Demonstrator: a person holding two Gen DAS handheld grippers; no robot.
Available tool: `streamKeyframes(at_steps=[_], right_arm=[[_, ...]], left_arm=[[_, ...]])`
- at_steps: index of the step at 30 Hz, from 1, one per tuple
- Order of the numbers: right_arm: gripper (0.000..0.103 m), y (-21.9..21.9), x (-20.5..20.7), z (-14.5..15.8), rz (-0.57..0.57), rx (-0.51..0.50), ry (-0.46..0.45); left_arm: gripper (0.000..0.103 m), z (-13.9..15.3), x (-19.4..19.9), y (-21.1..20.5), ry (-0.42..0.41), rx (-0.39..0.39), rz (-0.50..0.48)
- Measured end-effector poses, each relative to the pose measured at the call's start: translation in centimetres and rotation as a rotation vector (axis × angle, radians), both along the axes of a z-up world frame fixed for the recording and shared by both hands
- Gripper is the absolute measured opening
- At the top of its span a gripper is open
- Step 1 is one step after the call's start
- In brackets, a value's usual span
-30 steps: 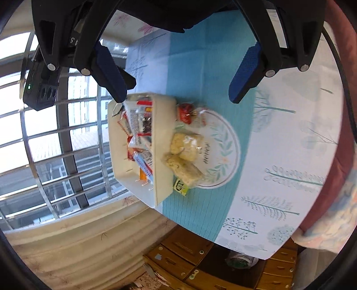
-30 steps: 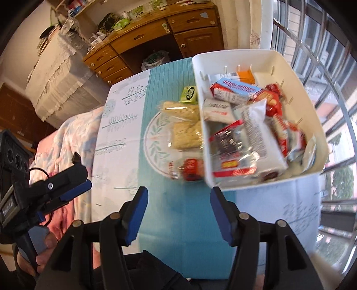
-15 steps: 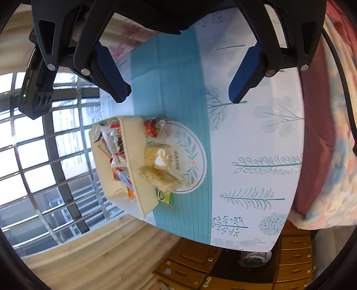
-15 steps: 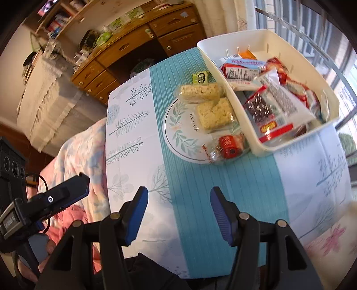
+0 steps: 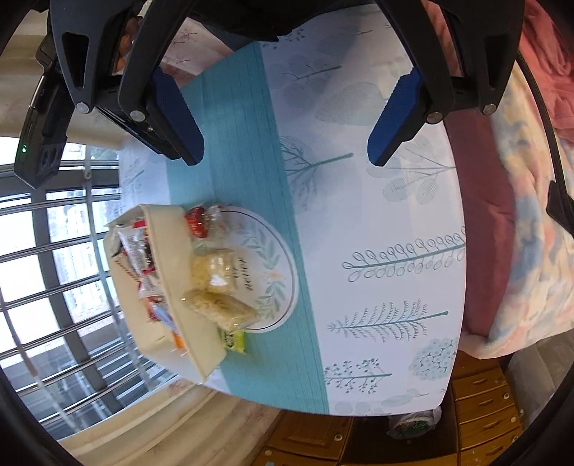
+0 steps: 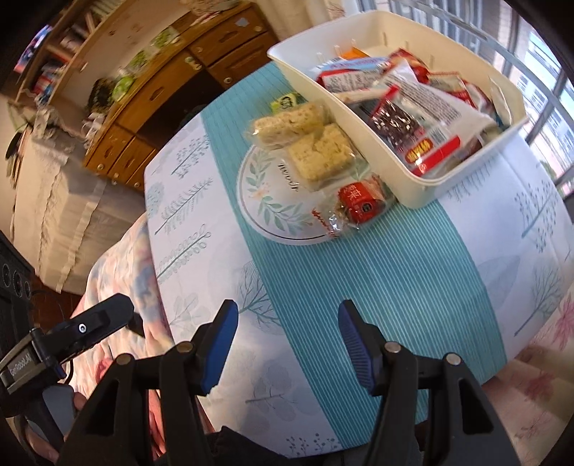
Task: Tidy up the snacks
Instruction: 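Grasp a rice-cake bag with the left tool while the right tool grasps the red-wrapped candy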
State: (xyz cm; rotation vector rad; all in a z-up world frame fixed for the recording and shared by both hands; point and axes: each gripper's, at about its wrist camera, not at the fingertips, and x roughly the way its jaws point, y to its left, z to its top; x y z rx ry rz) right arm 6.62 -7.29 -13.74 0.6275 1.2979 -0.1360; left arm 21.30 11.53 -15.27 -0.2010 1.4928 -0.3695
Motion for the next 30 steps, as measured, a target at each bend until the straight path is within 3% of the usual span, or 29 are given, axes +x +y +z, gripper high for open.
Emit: streamKeyframes(at_steps=[9,15,19,23,30], right_arm=[[0.059,-1.6,1.1,-3.1,-0.146,0.007,-0.003],[0.059,-2.9,1.8,-5.5,-0.220,0.039,0.011],[0.059,-4.0,2.0,-6.4,-0.277,0.049,-0.004],[0.059,-5.0,2.1,-7.5,-0.331,0.062,-0.016],[0.059,-5.6,2.2,-8.8,-0.347,0.051,-0.050]], left_arm=[[0.092,-2.3,4.4,-1.8,0.047,0.124,-0.073],[0.092,-3.8,7.6,-3.7,0.087,0.127,-0.121],[0.092,-4.3,9.1,-6.5,0.059,0.192,-0.235],[0.092,-4.3,10.6,-9.5,0.024,0.205,-0.339],[0.092,-4.4,11.9,-15.1,-0.153,0.312,-0.590]])
